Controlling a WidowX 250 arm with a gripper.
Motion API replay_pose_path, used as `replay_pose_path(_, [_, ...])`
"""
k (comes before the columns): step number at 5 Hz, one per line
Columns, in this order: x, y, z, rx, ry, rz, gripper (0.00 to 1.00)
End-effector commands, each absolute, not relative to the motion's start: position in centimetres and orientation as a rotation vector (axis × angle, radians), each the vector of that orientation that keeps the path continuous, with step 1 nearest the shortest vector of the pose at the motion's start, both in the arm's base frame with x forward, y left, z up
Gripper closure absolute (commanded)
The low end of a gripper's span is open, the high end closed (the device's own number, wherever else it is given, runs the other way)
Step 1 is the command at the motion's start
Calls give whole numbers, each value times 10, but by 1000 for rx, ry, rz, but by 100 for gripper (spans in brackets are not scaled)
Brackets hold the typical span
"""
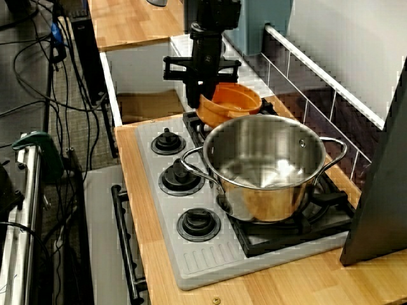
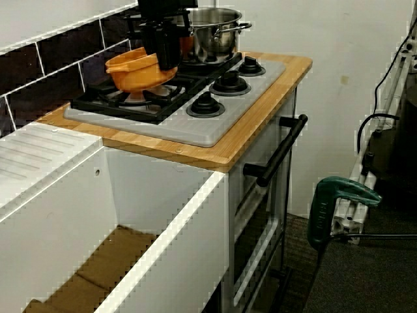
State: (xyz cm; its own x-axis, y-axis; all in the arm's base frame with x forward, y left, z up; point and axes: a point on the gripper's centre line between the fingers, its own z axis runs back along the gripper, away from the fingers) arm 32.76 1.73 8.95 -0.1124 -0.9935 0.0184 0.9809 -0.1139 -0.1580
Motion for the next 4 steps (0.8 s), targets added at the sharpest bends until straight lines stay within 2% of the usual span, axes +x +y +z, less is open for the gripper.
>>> replay_pose_path(1, [314, 19, 157, -99, -9, -1719, 100])
replay_pose_path(4, [300, 0, 191, -29, -39, -1702, 100])
